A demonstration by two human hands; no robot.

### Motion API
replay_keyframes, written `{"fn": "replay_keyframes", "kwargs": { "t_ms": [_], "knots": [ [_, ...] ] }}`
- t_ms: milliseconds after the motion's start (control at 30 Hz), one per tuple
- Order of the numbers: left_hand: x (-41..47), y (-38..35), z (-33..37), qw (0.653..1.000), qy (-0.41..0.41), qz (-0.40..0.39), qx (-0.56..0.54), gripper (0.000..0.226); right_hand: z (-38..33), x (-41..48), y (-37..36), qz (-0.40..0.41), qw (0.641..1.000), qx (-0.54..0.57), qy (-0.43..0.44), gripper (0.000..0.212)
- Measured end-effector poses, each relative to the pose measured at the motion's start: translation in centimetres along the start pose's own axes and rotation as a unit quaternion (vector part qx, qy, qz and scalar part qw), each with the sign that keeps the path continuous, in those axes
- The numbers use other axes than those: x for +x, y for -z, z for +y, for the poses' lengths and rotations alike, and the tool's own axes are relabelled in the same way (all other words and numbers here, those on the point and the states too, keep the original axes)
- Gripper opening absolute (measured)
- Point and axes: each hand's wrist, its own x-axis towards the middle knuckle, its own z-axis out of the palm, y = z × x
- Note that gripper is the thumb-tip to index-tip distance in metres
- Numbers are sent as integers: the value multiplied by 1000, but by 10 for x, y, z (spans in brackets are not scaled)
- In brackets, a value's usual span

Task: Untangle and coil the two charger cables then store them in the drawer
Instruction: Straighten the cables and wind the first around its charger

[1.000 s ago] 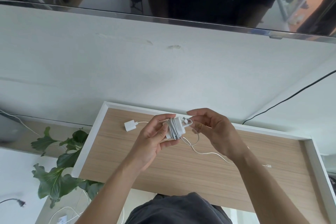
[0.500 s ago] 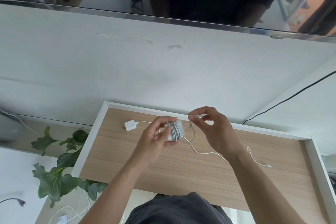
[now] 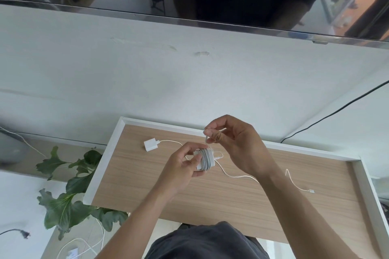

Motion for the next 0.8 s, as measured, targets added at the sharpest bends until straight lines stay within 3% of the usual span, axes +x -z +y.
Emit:
{"fn": "replay_keyframes", "kwargs": {
  "t_ms": [267, 433, 600, 700, 800],
  "knots": [
    [10, 10, 3, 997, -8, 81, -10, 28, -2, -7, -11, -39, 999, -4, 23, 5],
    [13, 18, -1, 987, -25, 104, -121, 26, 6, -6, -3, -7, 997, 67, 42, 13],
    [14, 24, -1, 955, -38, 109, -273, 30, 31, -3, 4, -29, 984, 169, -41, 32],
    [12, 25, 2, 952, -51, 84, -290, 32, 44, -3, 3, -54, 967, 230, -99, 30],
    [11, 25, 2, 958, -55, 58, -275, 34, 52, 0, -3, -18, 965, 230, -127, 24]
  ]
}}
